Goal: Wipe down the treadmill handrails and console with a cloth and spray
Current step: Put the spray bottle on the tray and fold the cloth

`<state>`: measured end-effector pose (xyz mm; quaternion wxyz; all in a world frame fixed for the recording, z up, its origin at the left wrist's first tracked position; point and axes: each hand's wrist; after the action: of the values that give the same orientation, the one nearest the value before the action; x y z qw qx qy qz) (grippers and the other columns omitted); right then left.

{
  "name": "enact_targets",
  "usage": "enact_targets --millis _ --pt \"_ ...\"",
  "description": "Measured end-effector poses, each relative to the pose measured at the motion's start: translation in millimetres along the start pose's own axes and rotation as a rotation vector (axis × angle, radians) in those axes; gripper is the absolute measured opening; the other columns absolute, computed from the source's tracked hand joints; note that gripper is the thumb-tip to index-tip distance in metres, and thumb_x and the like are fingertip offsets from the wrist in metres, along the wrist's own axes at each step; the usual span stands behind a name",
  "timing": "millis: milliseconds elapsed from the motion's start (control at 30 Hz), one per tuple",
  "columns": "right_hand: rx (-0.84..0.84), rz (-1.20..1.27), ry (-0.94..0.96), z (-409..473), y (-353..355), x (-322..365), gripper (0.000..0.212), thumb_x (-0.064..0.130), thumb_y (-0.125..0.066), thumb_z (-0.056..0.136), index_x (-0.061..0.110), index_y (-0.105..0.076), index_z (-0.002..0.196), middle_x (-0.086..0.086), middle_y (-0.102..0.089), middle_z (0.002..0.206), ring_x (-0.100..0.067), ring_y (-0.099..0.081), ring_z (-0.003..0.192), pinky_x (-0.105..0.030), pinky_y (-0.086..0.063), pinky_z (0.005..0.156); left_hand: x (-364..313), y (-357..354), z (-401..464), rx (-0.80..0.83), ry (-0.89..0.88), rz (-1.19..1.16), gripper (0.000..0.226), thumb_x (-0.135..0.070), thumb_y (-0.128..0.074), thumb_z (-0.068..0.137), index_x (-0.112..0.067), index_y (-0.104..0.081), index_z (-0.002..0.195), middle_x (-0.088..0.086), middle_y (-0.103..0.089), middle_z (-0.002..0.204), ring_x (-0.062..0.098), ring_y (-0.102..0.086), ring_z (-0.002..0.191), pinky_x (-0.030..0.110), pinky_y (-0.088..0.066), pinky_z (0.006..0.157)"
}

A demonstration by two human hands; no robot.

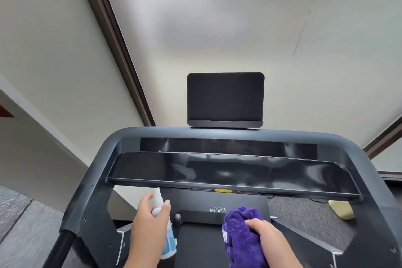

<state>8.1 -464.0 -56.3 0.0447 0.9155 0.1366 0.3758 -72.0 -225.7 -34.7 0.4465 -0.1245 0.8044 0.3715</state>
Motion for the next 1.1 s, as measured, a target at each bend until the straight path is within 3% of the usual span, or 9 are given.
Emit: enact_targets --millis 67,133,233,433,633,767,833,967,1100 --pt "-0.025 -0.016 -0.008 -4 -8 3 0.014 0.017 -0.072 0.089 0.009 -0.069 0.078 -0.012 -0.066 0.095 -0.016 -0.058 0.078 -0.025 -0.038 0.061 -2 13 15 -0.026 -0.017 -0.023 0.016 -0.035 -0.063 0.097 -0.019 -0.064 0.100 0.004 -0.067 0.090 0.026 -0.066 0.084 0.049 -0.056 0.083" --pt "-0.046 -0.037 0.004 -3 -16 2 0.013 0.015 -0.068 0.094 0.006 -0.071 0.084 -0.012 -0.064 0.099 -0.011 -0.055 0.079 -0.021 -0.036 0.059 -5 28 33 -0.059 -0.021 -0.056 0.021 -0.030 -0.063 0.097 -0.013 -0.062 0.085 0.010 -0.064 0.082 0.028 -0.063 0.077 0.045 -0.054 0.074" --pt "-0.038 -0.074 -0.011 -3 -30 1 0.017 0.015 -0.066 0.096 0.009 -0.071 0.081 -0.009 -0.063 0.098 -0.010 -0.053 0.080 -0.018 -0.035 0.060 -16 55 59 -0.122 -0.077 -0.107 0.017 -0.033 -0.063 0.097 -0.019 -0.063 0.088 0.006 -0.066 0.085 0.025 -0.066 0.080 0.038 -0.052 0.066" --pt "-0.117 -0.061 -0.018 -20 -53 8 0.008 0.013 -0.070 0.091 0.007 -0.073 0.086 -0.010 -0.070 0.097 -0.023 -0.062 0.089 -0.034 -0.041 0.070 -33 85 119 -0.266 -0.225 -0.175 0.019 -0.039 -0.062 0.097 -0.022 -0.063 0.087 -0.001 -0.064 0.083 0.022 -0.064 0.079 0.039 -0.053 0.068" --pt "-0.188 -0.022 -0.070 -27 -64 11 0.013 0.018 -0.072 0.089 0.006 -0.077 0.089 -0.013 -0.072 0.100 -0.022 -0.064 0.092 -0.031 -0.043 0.069 -23 83 162 -0.265 -0.306 -0.144 0.009 -0.037 -0.060 0.100 -0.027 -0.062 0.099 -0.010 -0.064 0.087 0.021 -0.063 0.087 0.030 -0.049 0.069" --pt "-0.225 0.006 -0.057 -32 -72 9 0.013 0.015 -0.071 0.089 0.004 -0.078 0.086 -0.014 -0.071 0.101 -0.021 -0.062 0.094 -0.032 -0.043 0.072 -6 82 171 -0.217 -0.350 -0.142 0.024 -0.036 -0.055 0.103 -0.031 -0.059 0.126 -0.021 -0.064 0.120 0.011 -0.060 0.103 0.029 -0.049 0.090" --pt "-0.239 0.005 -0.043 -37 -75 11 0.014 0.015 -0.069 0.092 0.004 -0.077 0.087 -0.014 -0.069 0.102 -0.020 -0.061 0.093 -0.031 -0.042 0.071 3 84 174 -0.198 -0.370 -0.148 0.018 -0.033 -0.054 0.104 -0.034 -0.055 0.122 -0.020 -0.054 0.144 0.007 -0.056 0.111 0.024 -0.042 0.091" --pt "-0.277 0.059 -0.038 -44 -78 18 0.010 0.011 -0.069 0.091 0.003 -0.074 0.090 -0.013 -0.071 0.095 -0.021 -0.061 0.085 -0.030 -0.041 0.066 17 85 184 -0.188 -0.389 -0.128 0.016 -0.034 -0.053 0.104 -0.022 -0.054 0.115 -0.027 -0.044 0.150 0.007 -0.055 0.115 0.026 -0.043 0.091" --pt "-0.275 0.069 -0.025 -46 -84 21 0.009 0.011 -0.069 0.092 0.004 -0.074 0.090 -0.014 -0.071 0.094 -0.025 -0.063 0.084 -0.034 -0.043 0.067 14 87 193 -0.203 -0.402 -0.148 0.024 -0.034 -0.053 0.104 -0.022 -0.053 0.125 -0.017 -0.048 0.151 0.013 -0.054 0.125 0.035 -0.046 0.104"
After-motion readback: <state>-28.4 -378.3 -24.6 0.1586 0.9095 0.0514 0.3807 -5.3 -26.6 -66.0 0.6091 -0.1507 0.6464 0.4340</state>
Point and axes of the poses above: each hand's wrist, its own z-axis towards the middle knuckle, its own y-axis out of the back of the hand, x = y × z
